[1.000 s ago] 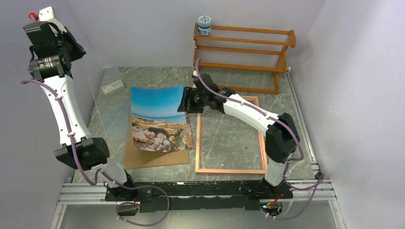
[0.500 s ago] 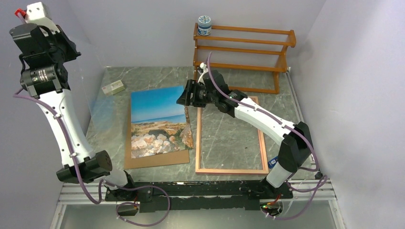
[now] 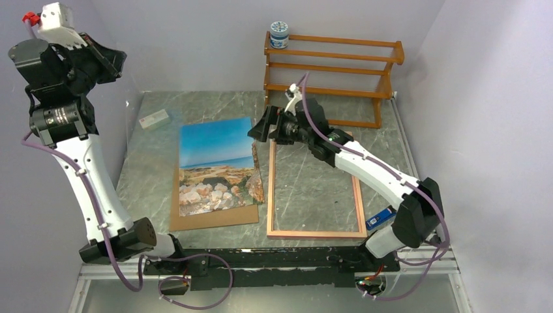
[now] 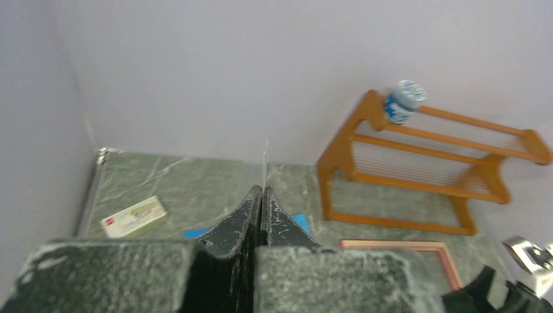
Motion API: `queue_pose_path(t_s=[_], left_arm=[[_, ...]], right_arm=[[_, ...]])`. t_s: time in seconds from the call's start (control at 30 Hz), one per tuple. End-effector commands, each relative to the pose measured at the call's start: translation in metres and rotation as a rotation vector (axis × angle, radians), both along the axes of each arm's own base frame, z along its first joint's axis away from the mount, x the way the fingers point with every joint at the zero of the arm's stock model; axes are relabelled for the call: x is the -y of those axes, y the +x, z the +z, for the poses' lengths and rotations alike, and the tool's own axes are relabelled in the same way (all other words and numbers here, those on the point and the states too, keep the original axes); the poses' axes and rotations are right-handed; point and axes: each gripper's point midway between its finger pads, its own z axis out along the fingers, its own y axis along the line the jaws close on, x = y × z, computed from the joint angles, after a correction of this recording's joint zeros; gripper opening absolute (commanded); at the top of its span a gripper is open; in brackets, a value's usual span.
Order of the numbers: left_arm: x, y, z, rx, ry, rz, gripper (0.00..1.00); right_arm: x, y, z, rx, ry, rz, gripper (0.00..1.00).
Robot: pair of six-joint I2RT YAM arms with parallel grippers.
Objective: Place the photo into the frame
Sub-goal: Pick up the photo frame item at the center of the board, then place the photo frame item in the photo frame.
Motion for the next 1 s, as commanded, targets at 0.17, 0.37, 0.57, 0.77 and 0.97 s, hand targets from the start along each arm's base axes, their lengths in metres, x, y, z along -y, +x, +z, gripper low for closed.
queue_pose_path(t_s=[0.17,0.37,0.57,0.77,0.97], left_arm=[[0.073,-0.053,0.07,0.2,-0.14,-0.313,0.03],[0.113,-0.08,0.097,0.255,-0.293,-0.593,0.02],[0.121,-0.093,0.116,0.261,-0.424,-0.652,0.03],[0.128,-0.106,0.132,0.285,-0.481,-0.707,0.03],[0.134,-0.124,0.146,0.322,-0.523,-0.736,0.02]], right_arm=[[0.029,0.015,0.098,0.281,0.227,-0.031,0.99],[0.048,0.017,0.134,0.38,0.33,-0.044,0.99],[0.058,0.008,0.165,0.484,0.388,-0.022,0.99],[0.049,-0.003,0.18,0.51,0.448,0.059,0.99],[0.04,-0.009,0.184,0.521,0.478,0.14,0.99]])
